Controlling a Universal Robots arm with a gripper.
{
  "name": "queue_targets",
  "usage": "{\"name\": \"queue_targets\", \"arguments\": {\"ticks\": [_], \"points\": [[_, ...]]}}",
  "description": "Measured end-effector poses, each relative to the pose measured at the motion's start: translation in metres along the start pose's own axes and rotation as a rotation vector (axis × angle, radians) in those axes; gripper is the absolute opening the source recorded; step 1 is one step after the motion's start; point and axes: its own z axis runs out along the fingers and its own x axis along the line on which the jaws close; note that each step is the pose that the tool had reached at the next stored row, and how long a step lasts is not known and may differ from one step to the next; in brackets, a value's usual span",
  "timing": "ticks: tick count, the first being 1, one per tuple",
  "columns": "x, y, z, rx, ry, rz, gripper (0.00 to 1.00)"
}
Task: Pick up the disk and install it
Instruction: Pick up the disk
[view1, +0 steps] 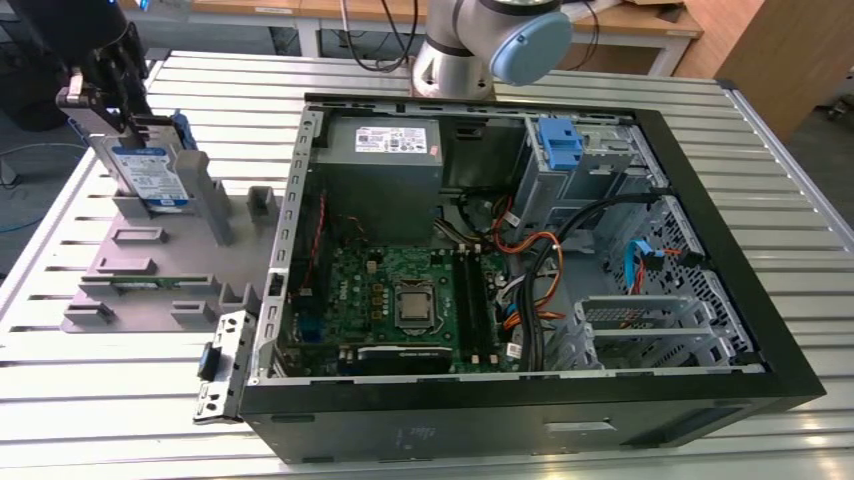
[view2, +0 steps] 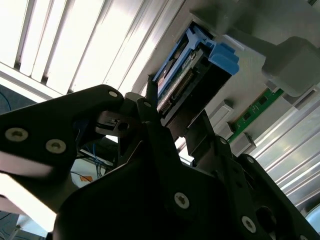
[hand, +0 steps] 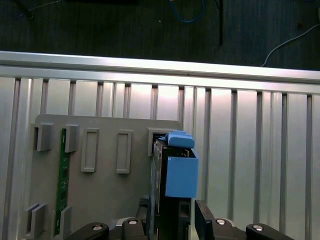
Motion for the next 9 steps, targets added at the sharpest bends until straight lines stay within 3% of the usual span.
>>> {"name": "queue_targets", "arguments": {"ticks": [9], "points": [[-0.0001, 0.0001, -0.0017, 0.0000, 0.0000, 0.000, 0.48]]}}
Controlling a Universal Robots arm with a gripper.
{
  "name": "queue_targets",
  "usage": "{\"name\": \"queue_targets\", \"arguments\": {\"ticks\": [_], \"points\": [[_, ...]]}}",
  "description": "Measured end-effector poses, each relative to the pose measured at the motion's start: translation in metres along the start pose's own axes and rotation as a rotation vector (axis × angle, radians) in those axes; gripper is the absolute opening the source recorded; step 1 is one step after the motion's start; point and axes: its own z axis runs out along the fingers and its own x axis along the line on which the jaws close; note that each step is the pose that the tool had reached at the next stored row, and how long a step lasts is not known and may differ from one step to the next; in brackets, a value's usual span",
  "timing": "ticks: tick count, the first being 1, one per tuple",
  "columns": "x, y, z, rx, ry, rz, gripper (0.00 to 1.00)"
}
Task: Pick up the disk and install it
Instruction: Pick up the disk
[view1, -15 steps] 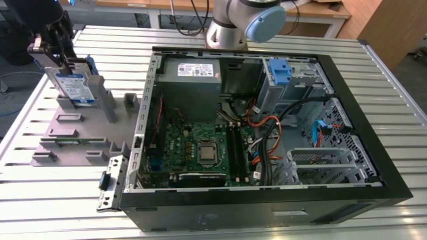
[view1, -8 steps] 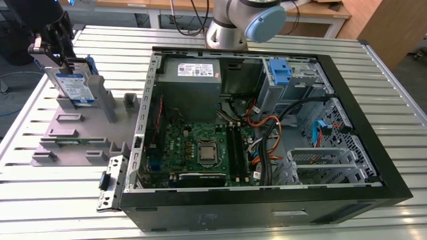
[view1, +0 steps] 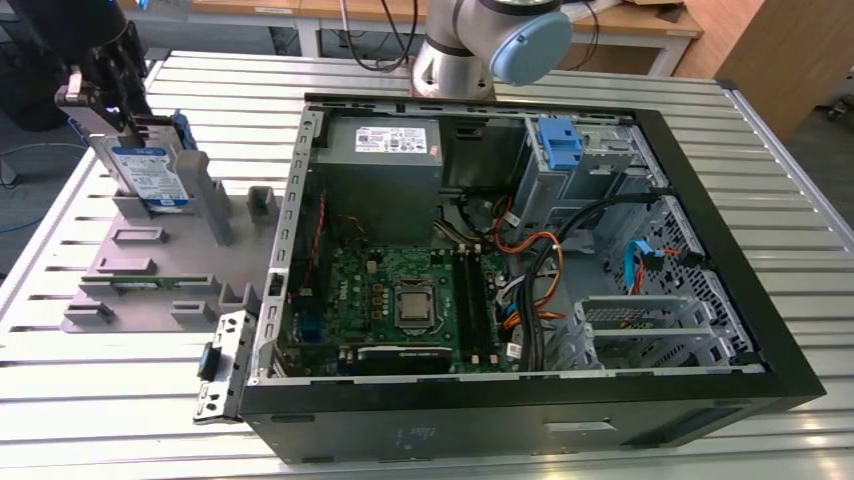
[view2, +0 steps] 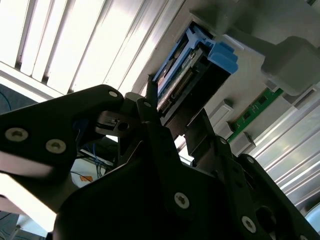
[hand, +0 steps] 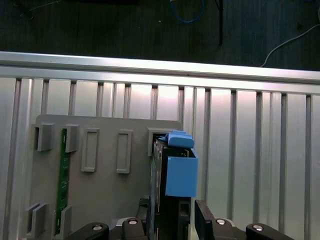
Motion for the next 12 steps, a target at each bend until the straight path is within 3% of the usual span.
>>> {"name": "queue_targets", "arguments": {"ticks": [9, 11, 12], "points": [[0.0000, 0.0000, -0.0004, 0.0000, 0.0000, 0.000, 0.48], [0.0000, 0.0000, -0.0004, 0.0001, 0.0000, 0.000, 0.47], [0.0000, 0.0000, -0.0005, -0.0001, 0.0002, 0.000, 0.40]]}}
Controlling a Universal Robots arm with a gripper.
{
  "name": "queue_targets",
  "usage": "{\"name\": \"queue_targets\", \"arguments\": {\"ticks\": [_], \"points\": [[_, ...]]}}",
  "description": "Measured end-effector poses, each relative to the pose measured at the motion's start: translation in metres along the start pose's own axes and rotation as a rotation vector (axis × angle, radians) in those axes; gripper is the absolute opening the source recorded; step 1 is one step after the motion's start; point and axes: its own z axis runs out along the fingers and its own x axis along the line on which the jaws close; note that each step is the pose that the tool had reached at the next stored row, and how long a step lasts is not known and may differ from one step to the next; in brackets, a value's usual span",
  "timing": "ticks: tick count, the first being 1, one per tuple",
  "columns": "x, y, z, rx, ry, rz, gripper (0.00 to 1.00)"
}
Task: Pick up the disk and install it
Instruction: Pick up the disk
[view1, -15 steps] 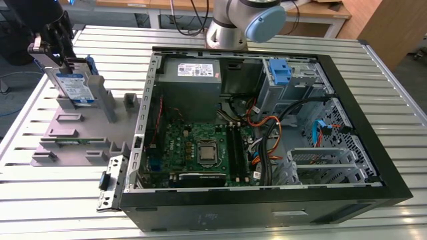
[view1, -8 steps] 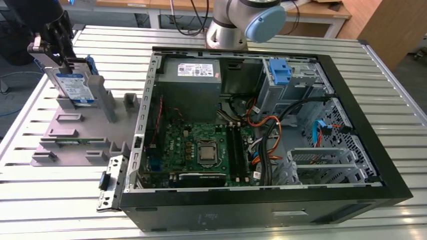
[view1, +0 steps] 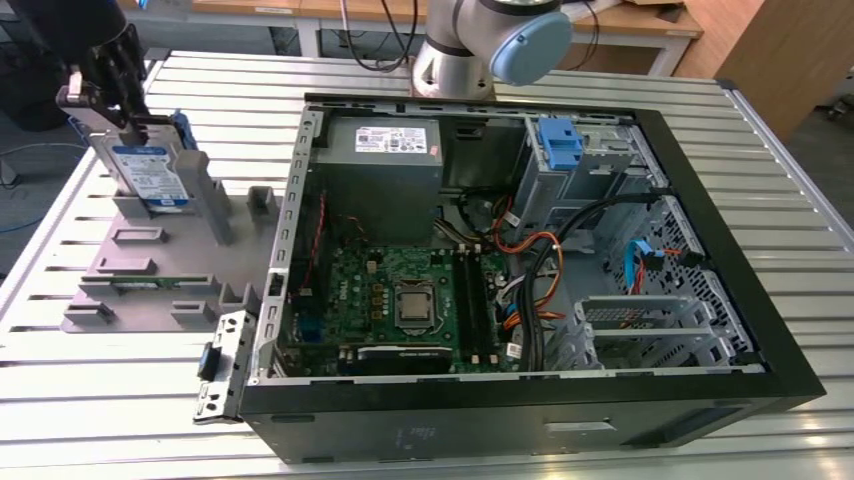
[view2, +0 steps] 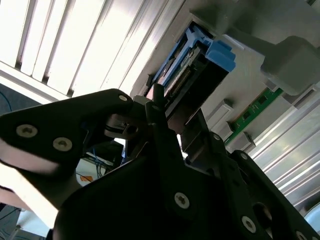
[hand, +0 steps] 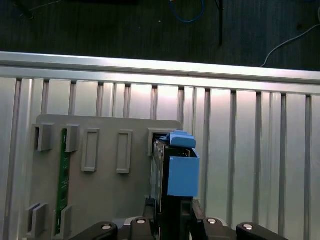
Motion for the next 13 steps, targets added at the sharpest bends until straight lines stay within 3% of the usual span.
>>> {"name": "queue_targets", "arguments": {"ticks": [1, 13], "points": [[0.0000, 0.0000, -0.0001, 0.0000, -0.0001, 0.000, 0.35], [0.0000, 0.0001, -0.0006, 0.0005, -0.0004, 0.013, 0.35]]}}
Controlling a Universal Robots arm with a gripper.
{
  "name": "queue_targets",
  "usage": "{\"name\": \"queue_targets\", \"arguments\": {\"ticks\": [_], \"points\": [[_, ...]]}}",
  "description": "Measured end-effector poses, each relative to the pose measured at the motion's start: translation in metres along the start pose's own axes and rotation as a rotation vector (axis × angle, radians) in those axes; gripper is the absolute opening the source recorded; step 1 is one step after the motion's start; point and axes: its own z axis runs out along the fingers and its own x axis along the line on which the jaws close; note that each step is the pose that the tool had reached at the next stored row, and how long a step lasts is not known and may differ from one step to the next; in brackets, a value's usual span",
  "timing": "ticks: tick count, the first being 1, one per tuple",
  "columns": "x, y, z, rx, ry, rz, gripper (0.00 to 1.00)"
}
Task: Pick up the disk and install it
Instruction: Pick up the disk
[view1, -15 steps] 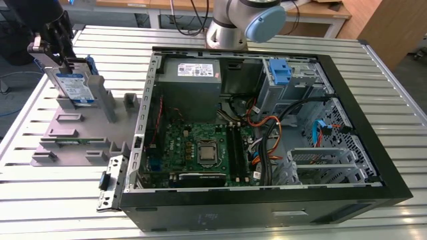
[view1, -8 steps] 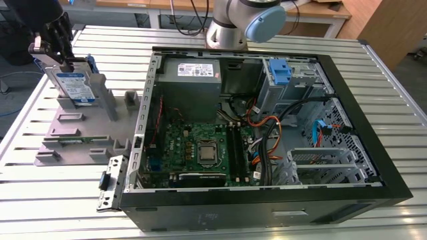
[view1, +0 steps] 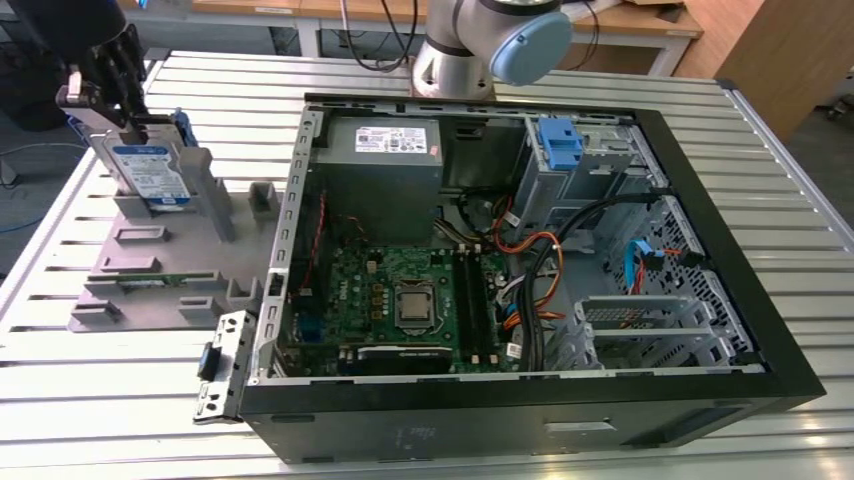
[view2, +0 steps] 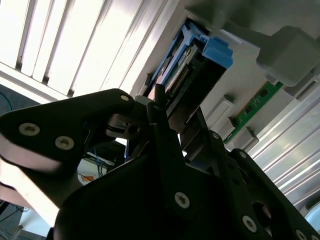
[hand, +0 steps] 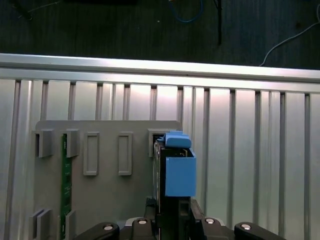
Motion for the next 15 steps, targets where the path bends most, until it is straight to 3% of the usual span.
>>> {"name": "queue_targets", "arguments": {"ticks": [5, 15], "points": [[0.0001, 0.0000, 0.0003, 0.0037, -0.0021, 0.069, 0.35], [0.0042, 0.0011, 0.0001, 0.0039, -0.0014, 0.064, 0.35]]}}
